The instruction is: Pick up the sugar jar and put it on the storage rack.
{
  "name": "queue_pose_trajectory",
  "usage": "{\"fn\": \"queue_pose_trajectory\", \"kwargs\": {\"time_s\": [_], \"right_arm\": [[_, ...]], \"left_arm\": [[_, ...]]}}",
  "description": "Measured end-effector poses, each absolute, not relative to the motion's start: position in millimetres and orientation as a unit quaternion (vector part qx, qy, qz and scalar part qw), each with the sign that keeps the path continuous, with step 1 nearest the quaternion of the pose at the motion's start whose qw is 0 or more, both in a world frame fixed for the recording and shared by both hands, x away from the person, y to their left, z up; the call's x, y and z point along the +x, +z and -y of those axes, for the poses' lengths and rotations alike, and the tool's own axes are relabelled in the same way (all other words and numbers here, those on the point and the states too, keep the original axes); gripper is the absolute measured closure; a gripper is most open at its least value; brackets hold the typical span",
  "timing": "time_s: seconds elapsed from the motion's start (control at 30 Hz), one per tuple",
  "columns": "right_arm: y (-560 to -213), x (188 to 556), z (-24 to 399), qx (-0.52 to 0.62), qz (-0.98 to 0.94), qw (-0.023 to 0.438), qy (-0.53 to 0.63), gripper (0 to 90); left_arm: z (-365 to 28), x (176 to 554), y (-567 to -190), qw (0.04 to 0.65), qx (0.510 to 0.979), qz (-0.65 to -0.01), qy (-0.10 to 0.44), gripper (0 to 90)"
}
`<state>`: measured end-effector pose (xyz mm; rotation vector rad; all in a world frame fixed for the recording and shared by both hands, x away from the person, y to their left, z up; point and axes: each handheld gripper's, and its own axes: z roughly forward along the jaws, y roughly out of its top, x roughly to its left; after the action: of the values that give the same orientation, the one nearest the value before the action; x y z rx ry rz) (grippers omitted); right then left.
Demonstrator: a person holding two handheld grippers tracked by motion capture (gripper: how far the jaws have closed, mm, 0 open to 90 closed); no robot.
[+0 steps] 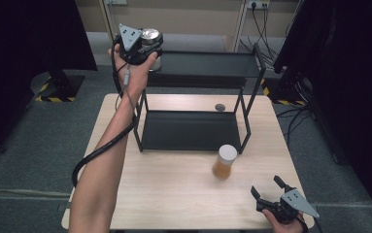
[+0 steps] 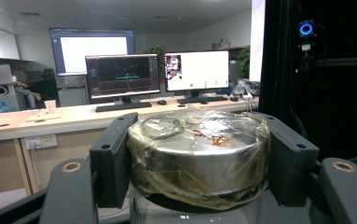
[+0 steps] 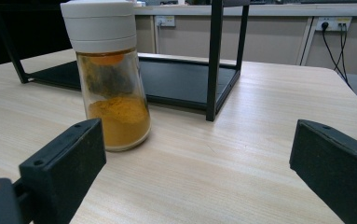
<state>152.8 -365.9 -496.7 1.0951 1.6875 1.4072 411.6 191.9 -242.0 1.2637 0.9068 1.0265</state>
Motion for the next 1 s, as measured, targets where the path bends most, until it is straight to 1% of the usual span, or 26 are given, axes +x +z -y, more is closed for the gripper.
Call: {"fn": "queue_pose_trajectory", "kwargs": {"time_s": [0.33, 0.37, 0.47, 0.5, 0.53, 0.57, 0.6, 0.8, 1.0], "right_arm": [[-496.9, 152.7, 365.8, 0.419, -0.648, 0.338, 0.54, 3.7], [-496.9, 152.7, 365.8, 0.419, -0.648, 0.337, 0.54, 3.7], [-496.8, 152.7, 365.8, 0.418, -0.648, 0.338, 0.539, 3.6], [-496.8, 152.7, 365.7, 0.418, -0.648, 0.338, 0.539, 3.5], [-496.8, 152.7, 365.7, 0.418, -0.648, 0.338, 0.539, 3.5], [-496.7, 152.7, 365.7, 0.418, -0.648, 0.338, 0.539, 3.4], [-496.8, 152.7, 365.7, 0.418, -0.648, 0.338, 0.539, 3.5], [-496.7, 152.6, 365.5, 0.418, -0.648, 0.338, 0.539, 3.4], [-496.2, 152.6, 364.7, 0.418, -0.65, 0.339, 0.537, 3.2]], "left_arm": [[-193.6, 412.8, -242.4, 0.6, 0.54, -0.397, 0.437, 33.8], [-193.6, 412.6, -244.2, 0.606, 0.533, -0.4, 0.434, 31.7], [-190.3, 410.3, -245.1, 0.606, 0.522, -0.407, 0.441, 21.1], [-189.0, 408.8, -245.2, 0.605, 0.517, -0.41, 0.445, 18.7], [-188.9, 407.5, -244.8, 0.607, 0.511, -0.413, 0.446, 18.7], [-188.9, 405.8, -244.1, 0.608, 0.507, -0.418, 0.446, 15.4], [-189.2, 404.2, -243.4, 0.609, 0.504, -0.421, 0.446, 14.2], [-194.6, 393.6, -243.6, 0.614, 0.514, -0.408, 0.438, 13.8], [-197.6, 382.3, -244.2, 0.619, 0.513, -0.401, 0.439, 13.8]]}}
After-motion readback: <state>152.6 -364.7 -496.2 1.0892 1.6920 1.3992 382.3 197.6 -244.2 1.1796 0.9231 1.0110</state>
